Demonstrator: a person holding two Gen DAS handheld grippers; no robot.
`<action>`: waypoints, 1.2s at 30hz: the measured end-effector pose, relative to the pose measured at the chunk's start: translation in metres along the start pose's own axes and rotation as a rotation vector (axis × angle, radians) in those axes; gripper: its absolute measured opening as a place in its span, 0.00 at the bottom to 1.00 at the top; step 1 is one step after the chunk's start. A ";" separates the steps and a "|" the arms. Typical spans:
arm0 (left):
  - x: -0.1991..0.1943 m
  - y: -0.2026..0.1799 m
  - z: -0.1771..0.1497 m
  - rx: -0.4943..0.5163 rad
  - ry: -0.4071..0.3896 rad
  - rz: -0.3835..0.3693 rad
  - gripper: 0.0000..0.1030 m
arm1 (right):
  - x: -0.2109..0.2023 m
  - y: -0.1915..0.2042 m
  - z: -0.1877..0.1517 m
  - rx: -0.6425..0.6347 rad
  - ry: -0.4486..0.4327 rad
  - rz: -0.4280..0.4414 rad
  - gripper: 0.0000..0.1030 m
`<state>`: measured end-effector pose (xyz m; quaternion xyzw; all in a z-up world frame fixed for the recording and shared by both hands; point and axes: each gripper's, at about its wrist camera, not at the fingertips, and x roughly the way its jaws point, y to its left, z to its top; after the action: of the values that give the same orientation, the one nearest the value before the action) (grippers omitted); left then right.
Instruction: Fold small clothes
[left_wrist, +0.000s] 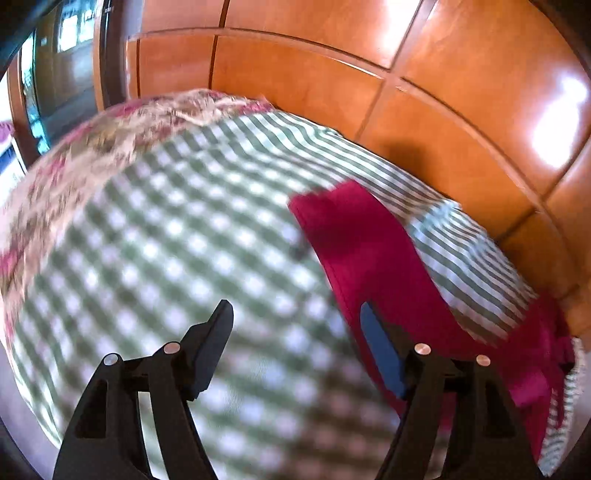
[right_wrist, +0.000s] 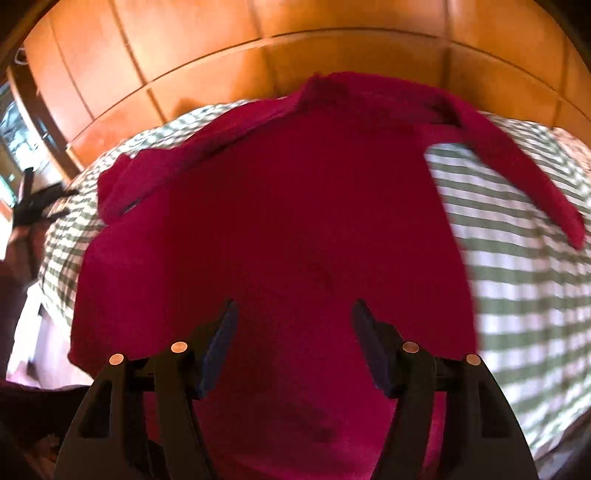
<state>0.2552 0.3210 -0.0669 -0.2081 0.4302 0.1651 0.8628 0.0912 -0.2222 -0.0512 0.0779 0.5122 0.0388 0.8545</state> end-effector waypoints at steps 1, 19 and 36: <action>0.010 -0.002 0.010 0.003 0.002 0.024 0.74 | 0.004 0.007 0.001 -0.005 0.006 0.015 0.61; 0.014 0.049 0.077 -0.197 -0.139 -0.001 0.06 | 0.072 0.046 0.070 -0.093 0.003 0.055 0.61; -0.016 0.085 0.027 -0.252 -0.096 -0.050 0.65 | 0.114 0.052 0.137 -0.078 -0.049 -0.065 0.61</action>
<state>0.2248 0.4053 -0.0579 -0.3175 0.3590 0.2062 0.8531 0.2664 -0.1667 -0.0779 0.0288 0.4913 0.0288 0.8700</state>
